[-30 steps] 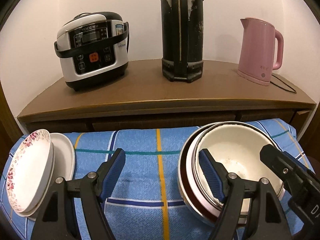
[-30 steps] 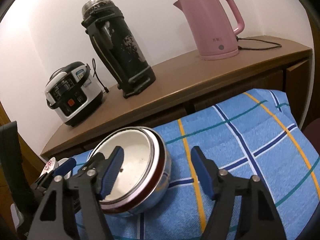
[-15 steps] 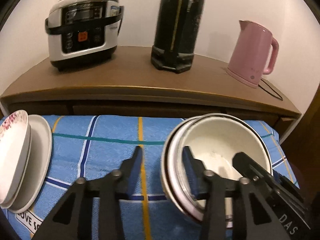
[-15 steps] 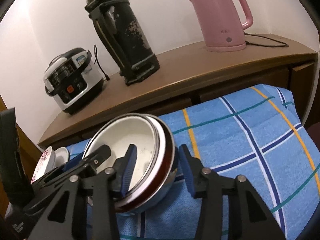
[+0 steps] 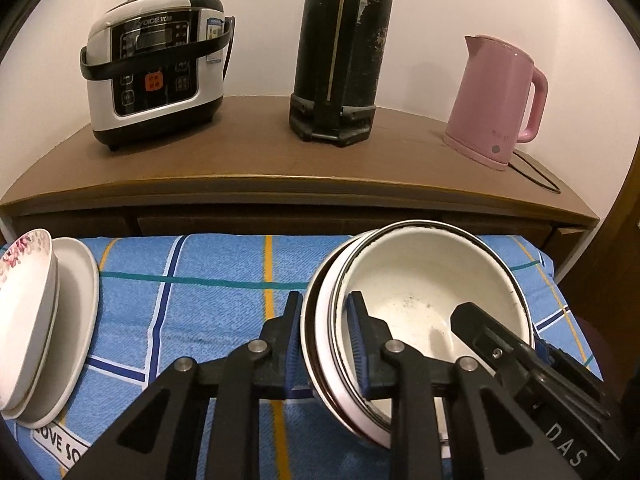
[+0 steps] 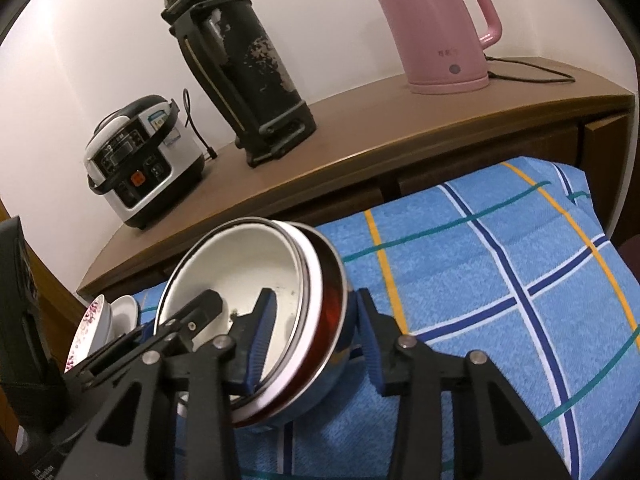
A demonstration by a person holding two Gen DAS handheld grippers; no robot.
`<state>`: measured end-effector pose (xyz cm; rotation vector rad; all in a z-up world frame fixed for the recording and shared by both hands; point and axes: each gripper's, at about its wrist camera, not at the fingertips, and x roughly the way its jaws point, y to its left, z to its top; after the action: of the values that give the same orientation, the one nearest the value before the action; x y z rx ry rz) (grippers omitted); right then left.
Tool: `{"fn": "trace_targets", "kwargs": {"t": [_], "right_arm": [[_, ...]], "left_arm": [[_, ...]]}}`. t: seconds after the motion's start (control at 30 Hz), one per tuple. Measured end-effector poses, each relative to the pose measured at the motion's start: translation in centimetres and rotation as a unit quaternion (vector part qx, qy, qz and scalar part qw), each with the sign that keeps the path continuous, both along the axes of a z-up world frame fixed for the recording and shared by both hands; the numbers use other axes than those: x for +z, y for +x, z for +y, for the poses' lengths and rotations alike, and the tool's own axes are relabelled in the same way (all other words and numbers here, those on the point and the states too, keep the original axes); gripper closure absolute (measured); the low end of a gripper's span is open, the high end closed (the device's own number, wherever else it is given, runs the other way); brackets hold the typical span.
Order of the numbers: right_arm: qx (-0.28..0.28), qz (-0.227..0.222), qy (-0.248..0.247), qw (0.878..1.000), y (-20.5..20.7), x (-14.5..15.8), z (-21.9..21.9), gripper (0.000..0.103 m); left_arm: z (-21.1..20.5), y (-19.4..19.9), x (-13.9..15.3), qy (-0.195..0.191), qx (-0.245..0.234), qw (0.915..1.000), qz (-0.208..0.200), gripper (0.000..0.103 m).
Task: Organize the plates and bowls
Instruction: 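Close both tools on the rim of the nested bowl stack, then lift and carry the nested bowls with both tools over the floral plate stack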
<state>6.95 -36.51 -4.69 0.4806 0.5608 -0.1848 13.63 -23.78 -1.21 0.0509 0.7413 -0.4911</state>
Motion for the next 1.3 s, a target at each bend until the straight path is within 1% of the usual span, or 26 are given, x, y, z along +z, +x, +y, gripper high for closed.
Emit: {"fn": "trace_targets", "kwargs": {"t": [0.27, 0.33, 0.43, 0.63, 0.8, 0.93, 1.1, 1.3], "right_arm": [[-0.016, 0.005, 0.022, 1.0, -0.9, 0.0, 0.1, 0.065], [-0.022, 0.01, 0.021, 0.999, -1.2, 0.0, 0.2, 0.067], [-0.037, 0.014, 0.033, 0.999, -2.3, -0.2, 0.2, 0.068], [-0.043, 0.029, 0.064, 0.997, -4.8, -0.2, -0.1, 0.071], [-0.05, 0.051, 0.066, 0.995, -7.1, 0.0, 0.1, 0.07], [-0.054, 0.06, 0.069, 0.994, -8.8, 0.0, 0.2, 0.07], [-0.054, 0.069, 0.075, 0.993, -10.8, -0.1, 0.6, 0.07], [-0.054, 0.078, 0.071, 0.993, -12.3, 0.0, 1.2, 0.07]], "left_arm": [[0.1, -0.5, 0.3, 0.003, -0.004, 1.0, 0.006, 0.078], [-0.1, -1.2, 0.5, 0.012, -0.009, 0.9999, -0.003, 0.078], [-0.4, -2.1, 0.7, 0.021, -0.017, 0.9995, -0.016, 0.078], [0.0, -4.3, 1.0, 0.022, -0.026, 0.9993, -0.013, 0.078], [-0.2, -6.4, 0.7, 0.033, -0.033, 0.9989, -0.007, 0.078], [-0.3, -8.1, 0.7, 0.042, -0.04, 0.9983, -0.003, 0.078], [-0.1, -9.7, 1.0, 0.045, -0.049, 0.9978, -0.001, 0.078], [0.5, -11.2, 1.0, 0.046, -0.056, 0.9974, 0.004, 0.078]]}}
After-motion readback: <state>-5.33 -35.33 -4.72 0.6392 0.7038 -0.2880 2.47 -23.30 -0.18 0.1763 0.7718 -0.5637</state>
